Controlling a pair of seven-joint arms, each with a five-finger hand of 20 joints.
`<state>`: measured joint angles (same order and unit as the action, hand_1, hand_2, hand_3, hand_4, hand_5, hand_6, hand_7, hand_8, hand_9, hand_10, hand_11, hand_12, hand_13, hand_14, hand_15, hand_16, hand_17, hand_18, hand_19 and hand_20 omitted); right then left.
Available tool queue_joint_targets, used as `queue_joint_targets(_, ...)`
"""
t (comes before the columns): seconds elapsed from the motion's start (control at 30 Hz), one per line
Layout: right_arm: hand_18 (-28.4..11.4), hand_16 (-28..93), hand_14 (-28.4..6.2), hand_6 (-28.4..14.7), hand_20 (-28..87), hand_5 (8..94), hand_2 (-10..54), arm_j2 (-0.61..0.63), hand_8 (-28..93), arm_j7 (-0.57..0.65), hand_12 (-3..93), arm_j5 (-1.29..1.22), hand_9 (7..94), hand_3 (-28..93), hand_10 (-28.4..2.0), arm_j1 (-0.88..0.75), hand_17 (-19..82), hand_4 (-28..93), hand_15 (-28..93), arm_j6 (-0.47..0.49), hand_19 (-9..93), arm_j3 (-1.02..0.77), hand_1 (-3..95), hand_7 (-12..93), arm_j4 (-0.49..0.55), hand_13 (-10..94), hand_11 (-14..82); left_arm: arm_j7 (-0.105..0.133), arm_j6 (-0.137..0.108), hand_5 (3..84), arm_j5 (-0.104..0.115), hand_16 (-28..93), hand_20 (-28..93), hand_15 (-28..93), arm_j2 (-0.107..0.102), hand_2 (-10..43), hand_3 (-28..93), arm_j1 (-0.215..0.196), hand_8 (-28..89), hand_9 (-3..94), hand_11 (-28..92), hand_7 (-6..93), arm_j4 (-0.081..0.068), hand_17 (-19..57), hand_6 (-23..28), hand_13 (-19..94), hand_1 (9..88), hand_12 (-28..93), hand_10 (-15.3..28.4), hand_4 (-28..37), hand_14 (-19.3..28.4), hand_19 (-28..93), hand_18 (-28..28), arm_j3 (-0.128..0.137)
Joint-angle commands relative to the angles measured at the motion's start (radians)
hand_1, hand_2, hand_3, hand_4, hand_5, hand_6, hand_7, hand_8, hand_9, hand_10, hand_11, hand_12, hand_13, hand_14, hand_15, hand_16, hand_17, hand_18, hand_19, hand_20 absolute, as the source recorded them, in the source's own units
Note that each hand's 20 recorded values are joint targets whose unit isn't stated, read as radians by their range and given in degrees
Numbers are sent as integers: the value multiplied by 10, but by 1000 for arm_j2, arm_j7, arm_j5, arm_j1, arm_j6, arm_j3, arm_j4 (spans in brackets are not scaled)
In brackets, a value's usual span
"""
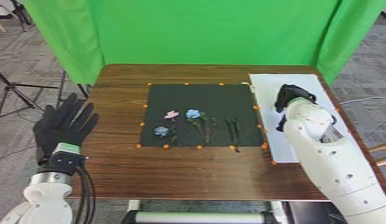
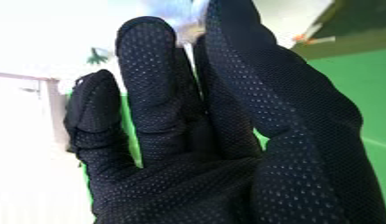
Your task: Arrange flowers
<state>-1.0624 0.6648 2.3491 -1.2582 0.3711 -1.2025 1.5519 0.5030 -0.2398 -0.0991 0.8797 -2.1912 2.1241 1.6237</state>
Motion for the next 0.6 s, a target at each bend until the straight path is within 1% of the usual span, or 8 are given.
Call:
queue_joint_targets(0.03,-221,378,-62,-19,377,597,-95,-2,-128,-2,132,9,597,692,-119,-33,360,-283,556,59,859,-2,593,171,-4,675,113,-2,6,400,3,-72,93,330,-7,94,733,-6,-94,315,187,143,11,-50,57,217,273,96,117,-282,135,336,132,1)
queue_joint_targets(0.17,-222,380,-61,-22,379,599,-95,-2,-128,-15,138,30,605,691,-123,-53,359,-283,551,47,858,8,585,171,-7,675,118,0,5,401,5,-73,93,332,-2,95,733,-6,-94,317,187,143,11,-49,57,219,273,96,117,-283,137,338,133,-1)
queue_joint_targets(0.23,-219,385,-57,-15,384,637,-95,-4,-127,-10,161,35,654,683,-122,-59,362,-283,556,26,862,16,592,197,-14,680,161,-1,6,401,7,-73,93,334,-2,95,733,-4,-94,319,188,143,8,-50,57,220,273,96,118,-283,137,339,133,-4)
queue_joint_targets(0.33,-217,405,-55,-8,400,681,-95,-7,-1,-9,354,35,772,662,-96,-66,378,-283,577,27,876,19,617,301,-18,703,121,1,6,402,8,-74,92,335,-2,95,733,-5,-94,320,189,144,9,-50,57,219,273,96,117,-283,137,338,133,-3)
queue_joint_targets(0.4,-219,416,-55,0,409,704,-95,-9,50,-16,447,45,811,653,-88,-71,391,-283,593,23,890,20,634,377,-22,722,153,-2,5,402,6,-75,92,335,0,95,734,-5,-95,320,189,143,9,-49,57,220,273,96,117,-282,137,337,133,-1)
queue_joint_targets(0.47,-219,422,-55,8,414,711,-95,-7,79,-17,497,42,823,656,-84,-76,401,-283,607,9,899,20,645,423,-18,736,195,-1,6,402,5,-75,93,335,-2,95,734,-4,-95,320,189,143,7,-50,57,220,273,95,117,-282,137,337,133,-3)
queue_joint_targets(0.5,-219,423,-56,9,415,714,-95,-8,87,-22,508,46,825,658,-84,-78,402,-283,610,3,900,19,646,435,-16,740,205,4,5,402,8,-75,93,335,-4,95,734,-7,-94,320,189,143,9,-50,57,220,273,95,117,-283,137,337,133,-4)
queue_joint_targets(0.6,-219,425,-56,15,418,715,-95,2,121,-18,531,31,832,659,-85,-90,413,-283,618,-16,908,4,648,473,25,750,226,6,5,402,12,-75,93,335,-5,95,735,-6,-95,319,188,142,7,-50,57,220,273,96,117,-283,136,337,133,-7)
